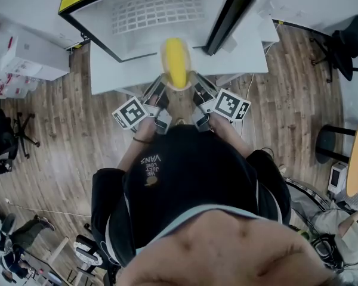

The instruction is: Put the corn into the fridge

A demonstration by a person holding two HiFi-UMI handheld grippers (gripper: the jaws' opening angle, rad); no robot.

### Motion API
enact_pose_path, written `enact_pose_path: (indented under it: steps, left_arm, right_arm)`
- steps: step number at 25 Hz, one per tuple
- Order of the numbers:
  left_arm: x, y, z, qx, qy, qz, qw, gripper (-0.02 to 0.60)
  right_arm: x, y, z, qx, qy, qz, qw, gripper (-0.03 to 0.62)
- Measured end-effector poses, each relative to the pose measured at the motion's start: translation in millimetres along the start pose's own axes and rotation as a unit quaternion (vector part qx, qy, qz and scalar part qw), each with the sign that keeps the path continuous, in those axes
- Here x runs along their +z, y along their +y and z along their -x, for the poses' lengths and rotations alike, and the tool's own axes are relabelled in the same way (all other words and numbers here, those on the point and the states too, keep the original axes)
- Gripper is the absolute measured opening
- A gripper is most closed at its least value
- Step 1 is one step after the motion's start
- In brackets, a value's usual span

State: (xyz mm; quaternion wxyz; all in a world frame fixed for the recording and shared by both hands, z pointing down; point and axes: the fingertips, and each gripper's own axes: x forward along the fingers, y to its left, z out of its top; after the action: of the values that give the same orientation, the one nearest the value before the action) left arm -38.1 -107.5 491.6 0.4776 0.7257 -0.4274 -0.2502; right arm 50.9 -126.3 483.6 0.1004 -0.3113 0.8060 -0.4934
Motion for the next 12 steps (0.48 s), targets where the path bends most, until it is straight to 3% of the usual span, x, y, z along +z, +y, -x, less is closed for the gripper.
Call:
enact_pose_path:
  steps: [12]
  left_arm:
    - [16,1,-18,-0.010,0.021,0.002,0.9997,0.038]
  right_arm:
    - [14,-2,-14,-0.012,-0.022,-0.008,1.000,0.026]
